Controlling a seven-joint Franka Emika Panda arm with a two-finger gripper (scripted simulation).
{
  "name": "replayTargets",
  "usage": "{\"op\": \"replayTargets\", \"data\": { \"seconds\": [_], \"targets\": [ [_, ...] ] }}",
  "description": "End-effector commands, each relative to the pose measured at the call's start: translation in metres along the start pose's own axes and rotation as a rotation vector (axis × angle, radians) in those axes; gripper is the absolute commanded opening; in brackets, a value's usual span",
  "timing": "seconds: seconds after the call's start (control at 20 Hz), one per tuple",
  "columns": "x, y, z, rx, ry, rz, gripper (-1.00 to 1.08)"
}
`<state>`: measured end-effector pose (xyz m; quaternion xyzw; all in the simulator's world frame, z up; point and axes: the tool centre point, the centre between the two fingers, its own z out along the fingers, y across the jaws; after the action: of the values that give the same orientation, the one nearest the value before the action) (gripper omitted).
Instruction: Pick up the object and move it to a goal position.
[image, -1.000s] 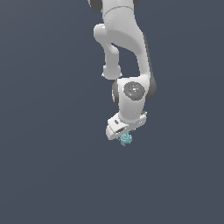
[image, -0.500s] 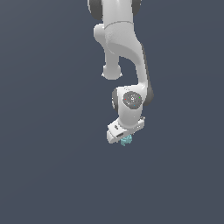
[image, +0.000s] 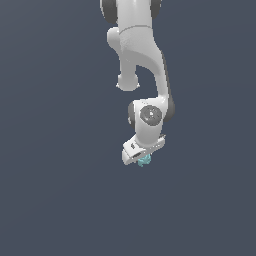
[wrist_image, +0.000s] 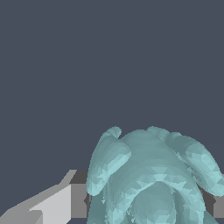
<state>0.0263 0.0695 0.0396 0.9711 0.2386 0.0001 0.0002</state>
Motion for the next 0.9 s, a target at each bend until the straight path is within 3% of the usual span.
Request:
{"op": "replayTargets", "data": {
  "seconds": [0.0, 0.4, 0.85],
  "targets": [
    [0.0, -0.001, 0.001, 0.0, 0.0, -0.001, -1.0],
    [0.0, 0.005, -0.008, -0.003, 0.016, -0.014, -1.0],
    [0.001, 0.031, -0.047, -0.016, 0.092, -0.084, -1.0]
  ]
}}
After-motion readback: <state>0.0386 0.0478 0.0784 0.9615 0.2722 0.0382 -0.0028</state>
